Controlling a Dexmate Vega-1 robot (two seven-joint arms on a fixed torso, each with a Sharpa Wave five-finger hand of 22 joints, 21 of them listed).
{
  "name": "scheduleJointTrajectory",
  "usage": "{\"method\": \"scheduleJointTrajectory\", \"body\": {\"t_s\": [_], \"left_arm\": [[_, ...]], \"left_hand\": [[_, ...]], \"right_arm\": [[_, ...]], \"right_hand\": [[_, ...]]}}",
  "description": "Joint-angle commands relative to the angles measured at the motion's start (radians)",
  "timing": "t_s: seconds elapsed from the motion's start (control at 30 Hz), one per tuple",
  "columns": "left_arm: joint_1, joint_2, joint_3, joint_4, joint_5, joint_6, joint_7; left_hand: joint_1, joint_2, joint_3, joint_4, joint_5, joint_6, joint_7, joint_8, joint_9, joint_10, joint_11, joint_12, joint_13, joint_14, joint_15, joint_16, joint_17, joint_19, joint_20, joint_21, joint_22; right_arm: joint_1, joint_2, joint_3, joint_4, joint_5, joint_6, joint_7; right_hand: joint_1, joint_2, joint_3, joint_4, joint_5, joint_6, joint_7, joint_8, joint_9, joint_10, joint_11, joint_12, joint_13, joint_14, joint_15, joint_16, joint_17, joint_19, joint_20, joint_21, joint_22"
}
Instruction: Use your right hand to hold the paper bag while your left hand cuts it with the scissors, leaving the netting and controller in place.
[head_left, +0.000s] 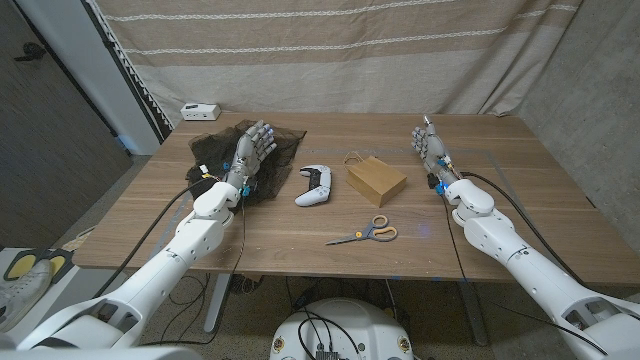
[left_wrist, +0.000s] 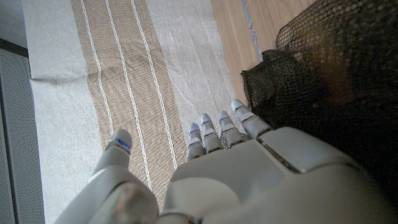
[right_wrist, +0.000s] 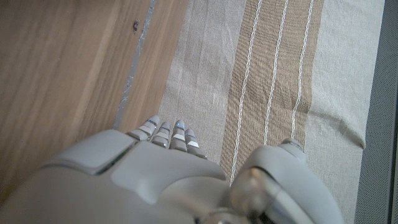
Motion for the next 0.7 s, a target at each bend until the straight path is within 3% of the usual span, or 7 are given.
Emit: {"method": "scheduleJointTrajectory", "body": {"t_s": [0.03,0.33,0.47,0.7], "left_arm": [[0.005,0.001,-0.004,0.002,-0.009,-0.008,-0.008],[0.01,0.002,-0.013,0.007,-0.014,-0.019,-0.01],[0.011,0.008,-0.013,0.005,-0.013,-0.017,-0.012],[0.014,0.007,-0.018,0.008,-0.018,-0.027,-0.019]], "left_hand": [[0.002,-0.008,0.006,-0.001,0.007,0.006,0.003,0.006,0.005,0.01,-0.001,0.004,0.004,0.009,-0.072,0.007,0.005,0.007,-0.032,0.005,0.002],[0.005,-0.007,0.003,-0.001,0.007,0.006,0.001,0.006,0.005,0.012,0.002,0.005,0.004,0.008,-0.071,0.007,0.005,0.007,-0.032,0.004,0.002],[0.008,-0.006,0.0,0.0,0.007,0.012,0.033,0.007,0.005,0.012,0.0,0.004,0.004,0.007,-0.072,0.007,0.005,0.007,-0.033,0.003,0.003],[0.01,-0.005,-0.002,0.0,0.007,0.011,0.029,0.006,0.004,0.013,-0.001,0.004,0.004,0.004,-0.071,0.005,0.004,0.006,-0.036,0.002,0.003]], "right_arm": [[-0.005,-0.005,-0.002,-0.015,0.0,-0.014,-0.006],[-0.004,-0.007,-0.009,-0.023,-0.013,-0.019,-0.015],[-0.002,-0.007,-0.012,-0.018,-0.013,-0.006,0.003],[0.002,-0.034,-0.03,-0.045,-0.055,-0.012,0.008]], "right_hand": [[0.009,0.002,-0.007,0.0,0.007,-0.001,0.035,0.005,0.002,0.0,0.007,0.004,0.004,-0.011,0.0,0.004,0.002,-0.005,-0.001,0.004,0.003],[0.015,0.004,-0.006,-0.003,0.008,-0.002,0.035,0.004,0.002,0.001,0.008,0.004,0.004,-0.028,-0.002,-0.003,0.002,-0.014,-0.005,-0.006,0.003],[0.02,0.006,-0.004,-0.005,0.009,-0.003,0.034,0.004,0.002,-0.001,0.006,0.003,0.004,-0.03,-0.008,-0.003,0.002,-0.012,-0.007,-0.008,0.003],[0.035,0.01,0.0,-0.013,0.012,-0.025,0.028,-0.002,0.001,-0.023,0.003,-0.006,0.003,-0.052,-0.013,-0.009,0.001,-0.028,-0.014,-0.023,0.003]]}}
